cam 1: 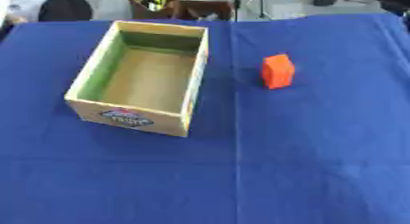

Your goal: Pick up objects on the table and place them in the box.

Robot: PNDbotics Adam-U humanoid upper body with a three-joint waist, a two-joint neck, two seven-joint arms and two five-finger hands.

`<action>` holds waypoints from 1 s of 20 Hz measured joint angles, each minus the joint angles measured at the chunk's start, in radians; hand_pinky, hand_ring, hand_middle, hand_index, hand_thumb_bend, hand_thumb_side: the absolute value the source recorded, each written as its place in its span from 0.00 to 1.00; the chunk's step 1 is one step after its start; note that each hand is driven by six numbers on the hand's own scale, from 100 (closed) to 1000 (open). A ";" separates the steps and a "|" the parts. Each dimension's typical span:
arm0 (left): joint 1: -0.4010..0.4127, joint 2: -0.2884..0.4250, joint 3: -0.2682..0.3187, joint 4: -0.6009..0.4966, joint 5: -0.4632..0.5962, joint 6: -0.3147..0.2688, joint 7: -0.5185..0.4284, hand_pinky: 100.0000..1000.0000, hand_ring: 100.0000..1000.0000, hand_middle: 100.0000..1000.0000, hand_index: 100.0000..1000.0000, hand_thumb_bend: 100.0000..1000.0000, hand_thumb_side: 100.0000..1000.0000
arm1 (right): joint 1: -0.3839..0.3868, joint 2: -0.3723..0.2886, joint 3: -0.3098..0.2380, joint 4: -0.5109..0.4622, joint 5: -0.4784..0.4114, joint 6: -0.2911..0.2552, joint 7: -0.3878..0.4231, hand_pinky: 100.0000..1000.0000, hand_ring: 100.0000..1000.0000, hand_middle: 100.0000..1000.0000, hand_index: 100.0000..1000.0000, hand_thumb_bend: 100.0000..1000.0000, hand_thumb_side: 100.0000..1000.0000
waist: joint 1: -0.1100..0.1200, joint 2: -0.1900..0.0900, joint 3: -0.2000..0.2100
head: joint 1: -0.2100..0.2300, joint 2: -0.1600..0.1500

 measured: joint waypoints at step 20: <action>0.013 -0.006 -0.006 0.000 0.008 0.011 -0.011 0.43 0.59 0.53 0.74 0.29 0.90 | -0.292 -0.142 0.161 0.098 0.143 0.137 0.191 0.86 0.84 0.79 0.91 0.28 1.00 | 0.005 -0.022 0.015 | -0.015 0.019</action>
